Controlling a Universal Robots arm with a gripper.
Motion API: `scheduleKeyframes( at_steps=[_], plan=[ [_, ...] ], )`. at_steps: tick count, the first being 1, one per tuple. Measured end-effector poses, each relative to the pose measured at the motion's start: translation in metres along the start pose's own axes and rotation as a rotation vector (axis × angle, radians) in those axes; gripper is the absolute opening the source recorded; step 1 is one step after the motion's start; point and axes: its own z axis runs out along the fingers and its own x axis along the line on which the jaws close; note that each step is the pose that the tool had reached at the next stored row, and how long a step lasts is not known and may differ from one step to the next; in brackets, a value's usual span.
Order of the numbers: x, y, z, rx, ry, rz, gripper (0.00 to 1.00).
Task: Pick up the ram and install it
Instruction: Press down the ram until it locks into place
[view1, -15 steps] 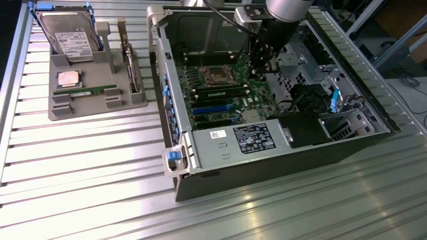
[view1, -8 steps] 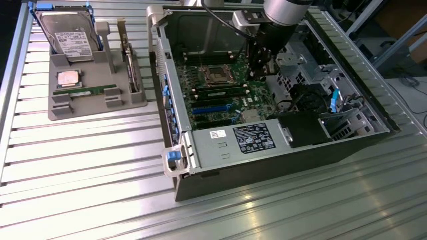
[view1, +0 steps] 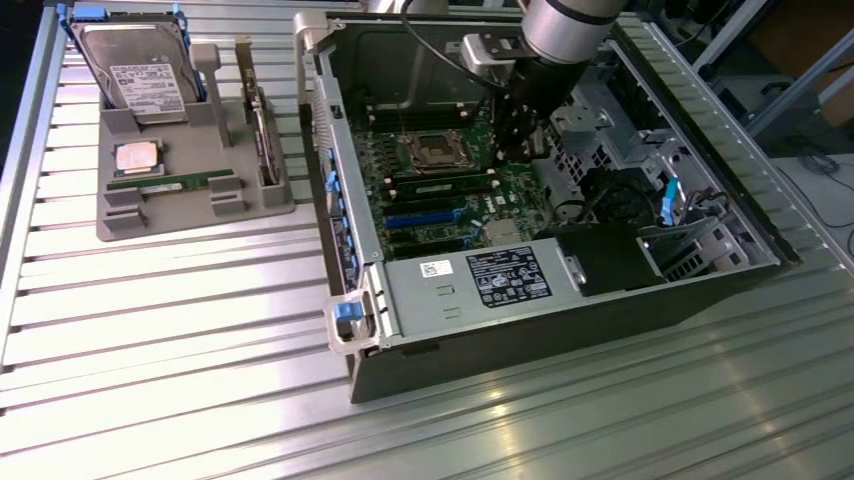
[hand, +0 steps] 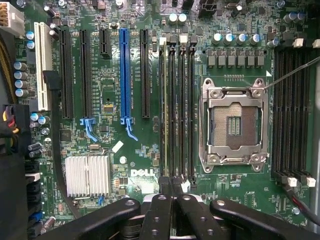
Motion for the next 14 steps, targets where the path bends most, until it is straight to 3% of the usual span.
scheduleKeyframes(
  at_steps=[14],
  plan=[
    [0.000, 0.0000, 0.0126, 0.0000, 0.0000, 0.000, 0.11]
  ],
)
